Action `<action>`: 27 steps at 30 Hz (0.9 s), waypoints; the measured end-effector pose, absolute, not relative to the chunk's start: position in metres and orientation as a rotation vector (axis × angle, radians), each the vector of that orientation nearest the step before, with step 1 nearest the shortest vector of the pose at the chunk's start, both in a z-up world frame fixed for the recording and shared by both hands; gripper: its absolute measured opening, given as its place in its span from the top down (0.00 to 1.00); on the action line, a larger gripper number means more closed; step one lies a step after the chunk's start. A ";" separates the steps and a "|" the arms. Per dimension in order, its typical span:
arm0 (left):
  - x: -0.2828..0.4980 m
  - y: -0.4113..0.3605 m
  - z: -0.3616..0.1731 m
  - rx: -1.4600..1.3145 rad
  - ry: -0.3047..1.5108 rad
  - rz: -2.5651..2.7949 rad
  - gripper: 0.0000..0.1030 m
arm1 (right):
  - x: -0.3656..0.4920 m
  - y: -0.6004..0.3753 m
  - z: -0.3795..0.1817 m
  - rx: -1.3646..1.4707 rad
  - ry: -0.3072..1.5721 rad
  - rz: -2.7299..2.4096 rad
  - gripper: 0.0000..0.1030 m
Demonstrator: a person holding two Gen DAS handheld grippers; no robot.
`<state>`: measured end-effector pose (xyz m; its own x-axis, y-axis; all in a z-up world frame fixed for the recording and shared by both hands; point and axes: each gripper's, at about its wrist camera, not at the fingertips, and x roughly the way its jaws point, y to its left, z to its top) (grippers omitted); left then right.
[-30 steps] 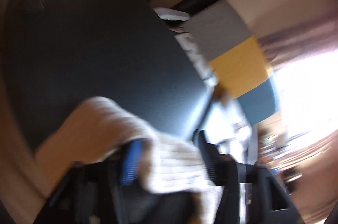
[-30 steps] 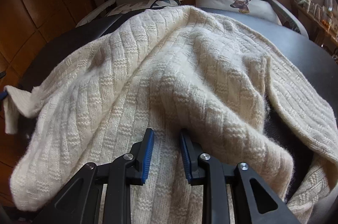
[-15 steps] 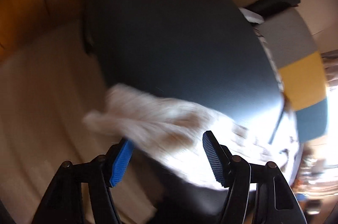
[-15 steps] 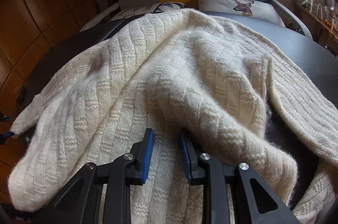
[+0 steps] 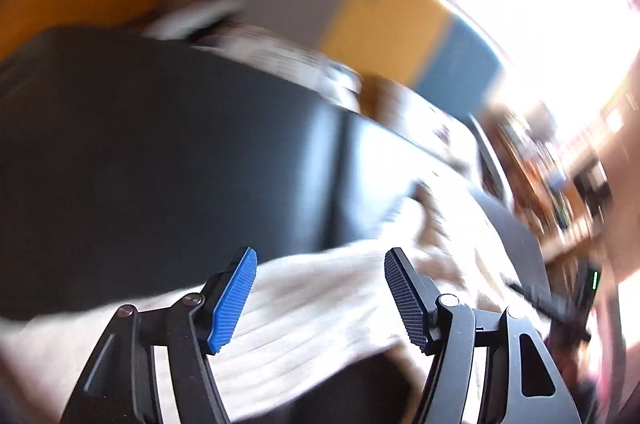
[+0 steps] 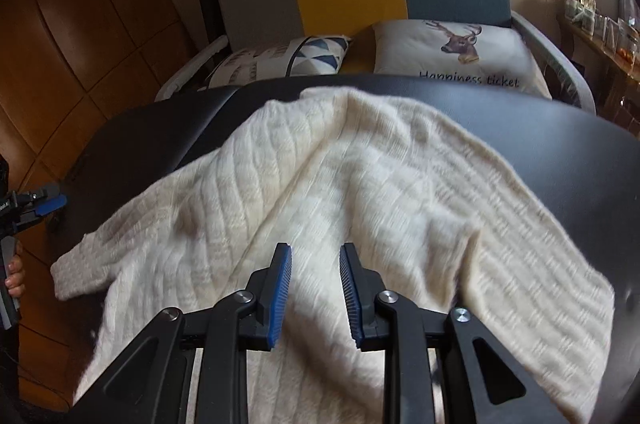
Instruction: Fold clothes
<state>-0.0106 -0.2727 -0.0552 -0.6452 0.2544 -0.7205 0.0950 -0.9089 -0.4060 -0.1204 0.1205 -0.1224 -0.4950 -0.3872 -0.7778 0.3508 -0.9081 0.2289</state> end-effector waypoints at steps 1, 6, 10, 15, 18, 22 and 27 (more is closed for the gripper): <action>-0.026 -0.255 -0.057 -1.281 -0.572 2.661 0.34 | -0.133 0.122 -0.118 1.261 -0.039 -2.408 0.76; -0.081 -0.200 -0.067 -1.321 -0.298 2.549 0.34 | -0.203 0.111 -0.112 1.289 0.132 -2.382 0.76; -0.138 -0.191 -0.098 -1.345 -0.197 2.523 0.31 | -0.251 0.092 -0.127 1.326 0.275 -2.328 0.76; -0.177 -0.194 -0.132 -1.362 -0.312 2.427 0.27 | -0.292 0.074 -0.162 1.427 0.345 -2.253 0.76; -0.189 -0.186 -0.147 -1.391 -0.271 2.413 0.27 | -0.304 0.067 -0.182 1.465 0.435 -2.255 0.76; -0.188 -0.167 -0.156 -1.442 -0.168 2.359 0.30 | -0.298 0.057 -0.191 1.356 0.586 -2.296 0.76; -0.181 -0.155 -0.157 -1.401 -0.122 2.489 0.90 | -0.279 0.038 -0.199 1.278 0.863 -2.340 0.95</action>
<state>-0.1815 -0.1548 -0.1570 -0.4894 0.2838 -0.8246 -0.2018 -0.9568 -0.2095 -0.2794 0.0379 -0.1988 -0.5393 -0.0048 -0.8421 0.5504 -0.7588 -0.3482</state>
